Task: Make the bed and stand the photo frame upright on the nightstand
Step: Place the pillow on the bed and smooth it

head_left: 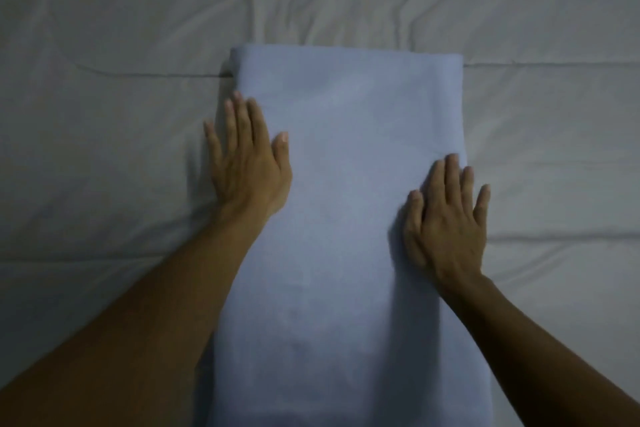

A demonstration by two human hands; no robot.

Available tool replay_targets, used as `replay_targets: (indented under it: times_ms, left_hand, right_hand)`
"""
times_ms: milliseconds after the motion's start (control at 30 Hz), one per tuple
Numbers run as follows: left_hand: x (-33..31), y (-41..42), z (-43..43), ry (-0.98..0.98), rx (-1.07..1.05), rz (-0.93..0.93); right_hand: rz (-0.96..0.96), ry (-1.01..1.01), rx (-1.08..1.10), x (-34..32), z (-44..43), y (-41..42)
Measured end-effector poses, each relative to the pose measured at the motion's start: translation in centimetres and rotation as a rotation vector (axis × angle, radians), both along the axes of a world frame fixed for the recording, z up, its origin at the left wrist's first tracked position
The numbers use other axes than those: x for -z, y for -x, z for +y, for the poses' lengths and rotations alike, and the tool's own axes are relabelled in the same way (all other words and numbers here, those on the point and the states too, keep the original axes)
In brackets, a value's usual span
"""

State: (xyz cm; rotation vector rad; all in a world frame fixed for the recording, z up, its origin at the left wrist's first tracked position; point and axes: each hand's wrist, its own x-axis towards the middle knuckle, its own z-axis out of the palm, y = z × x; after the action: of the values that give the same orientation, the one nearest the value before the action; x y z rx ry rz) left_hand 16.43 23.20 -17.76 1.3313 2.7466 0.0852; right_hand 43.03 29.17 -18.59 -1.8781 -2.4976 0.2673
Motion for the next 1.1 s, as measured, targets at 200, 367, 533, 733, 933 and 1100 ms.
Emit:
replay_targets:
  times_ms: [200,367,533,733,933,1100]
  left_hand:
    - [-0.4,-0.7,5.5,-0.038,0.369,-0.021]
    - [1.2,3.1,4.4,0.055,0.155,0.008]
    - [0.4,2.3,5.4,-0.025,0.451,0.064]
    - [-0.4,3.5,3.0,0.099,0.225,0.01]
    - [-0.9,-6.1,-8.1,0.034,0.449,-0.046]
    - [0.0,-8.9,-17.9,0.059,0.317,-0.085]
  right_hand:
    - [0.24,0.024,-0.283,-0.3,4.6,7.8]
    - [0.075,0.005,-0.153,1.9,7.1,7.6]
    - [0.189,-0.003,-0.4,0.5,9.4,10.1]
    - [0.004,0.074,-0.129,0.7,11.1,6.2]
    - [0.224,-0.019,-0.399,0.0,-5.3,2.1]
    - [0.126,0.023,-0.437,0.6,-11.2,-6.5]
